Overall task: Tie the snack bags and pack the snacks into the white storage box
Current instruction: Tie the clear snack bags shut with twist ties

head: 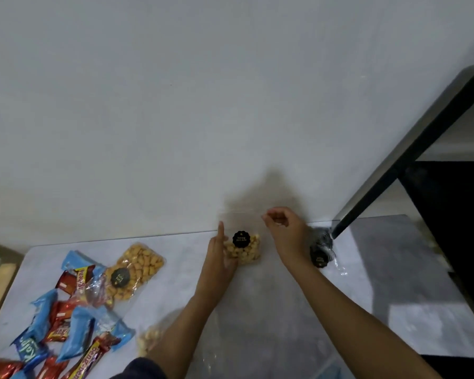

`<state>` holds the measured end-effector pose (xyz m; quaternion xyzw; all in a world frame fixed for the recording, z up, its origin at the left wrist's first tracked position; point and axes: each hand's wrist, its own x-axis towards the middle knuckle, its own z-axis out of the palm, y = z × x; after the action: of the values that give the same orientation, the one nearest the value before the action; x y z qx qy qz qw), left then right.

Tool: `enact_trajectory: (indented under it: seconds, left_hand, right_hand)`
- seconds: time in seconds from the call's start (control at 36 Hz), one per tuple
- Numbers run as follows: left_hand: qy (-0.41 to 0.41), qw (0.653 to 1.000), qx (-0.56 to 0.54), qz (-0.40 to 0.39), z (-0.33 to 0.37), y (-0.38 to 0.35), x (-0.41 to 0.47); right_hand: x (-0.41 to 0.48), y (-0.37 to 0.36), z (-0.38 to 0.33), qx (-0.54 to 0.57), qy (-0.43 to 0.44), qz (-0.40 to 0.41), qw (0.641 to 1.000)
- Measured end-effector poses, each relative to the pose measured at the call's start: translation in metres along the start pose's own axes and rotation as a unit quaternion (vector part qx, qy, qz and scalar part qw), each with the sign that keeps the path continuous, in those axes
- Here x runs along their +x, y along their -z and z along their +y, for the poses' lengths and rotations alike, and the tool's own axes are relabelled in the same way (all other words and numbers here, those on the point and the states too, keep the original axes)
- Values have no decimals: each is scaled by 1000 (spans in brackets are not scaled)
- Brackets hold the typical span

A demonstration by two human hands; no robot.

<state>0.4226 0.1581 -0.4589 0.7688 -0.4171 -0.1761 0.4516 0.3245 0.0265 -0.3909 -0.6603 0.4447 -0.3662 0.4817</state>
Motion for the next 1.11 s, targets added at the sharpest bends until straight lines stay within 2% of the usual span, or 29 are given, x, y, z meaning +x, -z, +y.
enact_trajectory:
  seconds: [0.22, 0.39, 0.5, 0.61, 0.69, 0.81, 0.94, 1.11]
  left_hand:
    - [13, 999, 39, -5, -6, 10, 9]
    - [-20, 981, 172, 86, 7, 8, 3]
    - [-47, 983, 134, 115, 28, -5, -13]
    - [-29, 996, 77, 34, 49, -39, -31]
    - [16, 998, 18, -53, 62, -67, -49]
    - [80, 989, -26, -119, 74, -93, -67]
    - [115, 984, -19, -136, 79, -112, -65]
    - [169, 972, -80, -144, 82, -117, -56]
  right_hand:
    - [9, -22, 3, 18, -12, 42, 999]
    - [3, 0, 5, 2, -16, 5, 1000]
    - [-11, 39, 21, -76, -3, 20, 997]
    - [-35, 80, 41, -165, -24, 65, 984]
    - [-51, 100, 56, -225, -94, 85, 966]
    - [-72, 113, 65, -267, -170, 96, 944]
    - [-83, 121, 69, -268, -216, 80, 936]
    - [-92, 124, 69, -191, -204, 55, 959]
